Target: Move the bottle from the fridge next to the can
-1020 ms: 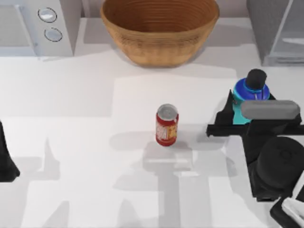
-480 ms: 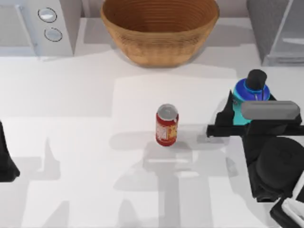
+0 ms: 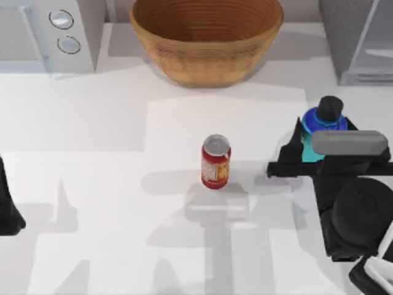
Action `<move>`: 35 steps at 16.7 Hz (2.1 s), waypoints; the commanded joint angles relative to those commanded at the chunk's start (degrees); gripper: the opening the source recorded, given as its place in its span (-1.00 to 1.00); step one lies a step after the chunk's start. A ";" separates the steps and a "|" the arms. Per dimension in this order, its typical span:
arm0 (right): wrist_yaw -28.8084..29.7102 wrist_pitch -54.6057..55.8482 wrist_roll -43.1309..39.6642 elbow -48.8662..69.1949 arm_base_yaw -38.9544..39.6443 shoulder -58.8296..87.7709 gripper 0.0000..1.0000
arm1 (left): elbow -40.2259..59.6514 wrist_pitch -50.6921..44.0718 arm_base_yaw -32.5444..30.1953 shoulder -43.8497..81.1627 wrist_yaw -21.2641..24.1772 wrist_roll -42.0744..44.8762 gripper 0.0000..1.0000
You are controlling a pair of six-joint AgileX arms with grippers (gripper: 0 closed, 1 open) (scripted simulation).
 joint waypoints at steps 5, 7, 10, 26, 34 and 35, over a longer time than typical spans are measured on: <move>0.00 0.00 0.00 0.00 0.00 0.00 1.00 | 0.00 0.00 0.00 0.00 0.00 0.00 1.00; 0.00 0.00 0.00 0.00 0.00 0.00 1.00 | 0.00 0.00 0.00 0.00 0.00 0.00 1.00; 0.00 0.00 0.00 0.00 0.00 0.00 1.00 | 0.00 0.00 0.00 0.00 0.00 0.00 1.00; 1.37 1.85 -0.26 -4.39 1.64 -6.45 1.00 | 0.00 0.00 0.00 0.00 0.00 0.00 1.00; -15.38 -24.29 -1.26 -4.95 -11.23 -42.76 1.00 | 0.00 0.00 0.00 0.00 0.00 0.00 1.00; -17.77 -29.40 -1.33 -5.60 -13.18 -48.83 1.00 | 0.00 0.00 0.00 0.00 0.00 0.00 1.00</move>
